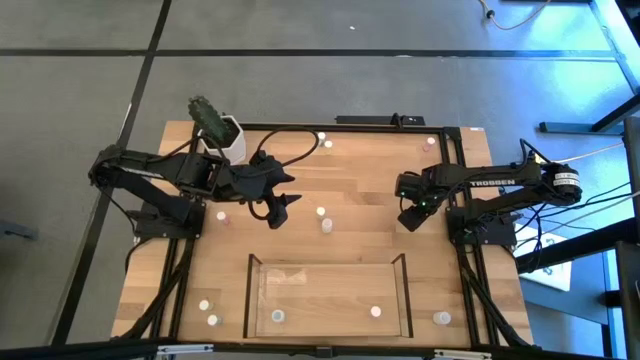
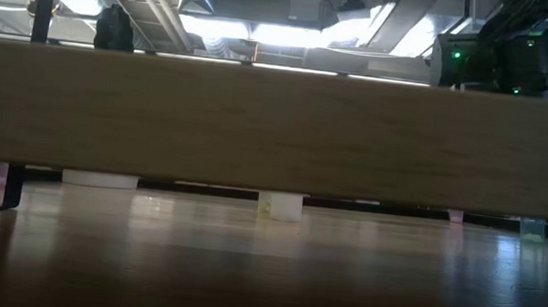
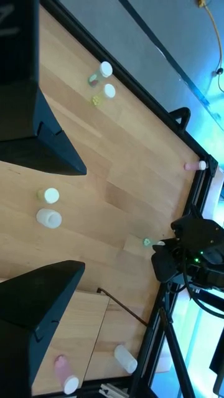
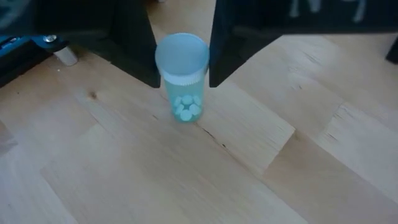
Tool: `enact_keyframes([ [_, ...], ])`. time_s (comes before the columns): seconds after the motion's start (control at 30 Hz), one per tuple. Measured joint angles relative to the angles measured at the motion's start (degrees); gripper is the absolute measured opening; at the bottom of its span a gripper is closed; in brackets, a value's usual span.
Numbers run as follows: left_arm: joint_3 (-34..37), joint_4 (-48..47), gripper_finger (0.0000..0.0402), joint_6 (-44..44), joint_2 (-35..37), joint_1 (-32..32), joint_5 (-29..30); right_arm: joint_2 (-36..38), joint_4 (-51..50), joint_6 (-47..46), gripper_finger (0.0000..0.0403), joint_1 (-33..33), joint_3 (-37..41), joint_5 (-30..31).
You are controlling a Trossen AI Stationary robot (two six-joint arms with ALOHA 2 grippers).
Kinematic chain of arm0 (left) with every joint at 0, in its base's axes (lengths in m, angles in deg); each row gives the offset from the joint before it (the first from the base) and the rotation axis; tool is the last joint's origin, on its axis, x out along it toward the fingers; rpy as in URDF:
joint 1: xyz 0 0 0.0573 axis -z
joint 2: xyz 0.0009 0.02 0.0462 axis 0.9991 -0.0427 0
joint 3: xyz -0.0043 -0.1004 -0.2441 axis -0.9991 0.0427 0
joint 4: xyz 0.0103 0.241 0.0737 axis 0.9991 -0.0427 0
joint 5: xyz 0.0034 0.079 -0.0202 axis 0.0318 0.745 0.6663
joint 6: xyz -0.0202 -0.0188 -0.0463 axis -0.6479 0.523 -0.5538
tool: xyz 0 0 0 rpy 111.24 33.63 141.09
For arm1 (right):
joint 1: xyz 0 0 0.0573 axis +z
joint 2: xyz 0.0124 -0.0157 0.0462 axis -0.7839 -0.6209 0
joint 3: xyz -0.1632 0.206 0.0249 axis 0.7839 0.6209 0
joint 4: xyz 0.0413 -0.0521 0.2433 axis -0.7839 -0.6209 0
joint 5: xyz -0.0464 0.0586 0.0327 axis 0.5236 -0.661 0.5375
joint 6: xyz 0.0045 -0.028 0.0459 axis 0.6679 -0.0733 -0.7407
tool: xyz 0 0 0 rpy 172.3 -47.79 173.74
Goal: Pick and place medicine bottles onto shelf by color
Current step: Put the right blue pill bottle on the shelf
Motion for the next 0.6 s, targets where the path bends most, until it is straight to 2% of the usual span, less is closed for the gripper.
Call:
enact_keyframes([
  [0.13,0.0,0.0,0.0231,0.0,0.0,0.0,0.0,0.0,0.3,0.0,0.0116,0.0,0.0,0.0],
  [0.3,0.0,0.0,0.0231,0.0,0.0,0.0,0.0,0.0,-0.1,-0.1,0.0128,0.0,-0.3,-0.4],
  [0.6,0.0,0.0,0.0231,0.0,0.0,0.0,0.0,0.0,-1.2,0.1,0.0123,0.0,-8.0,-1.1],
])
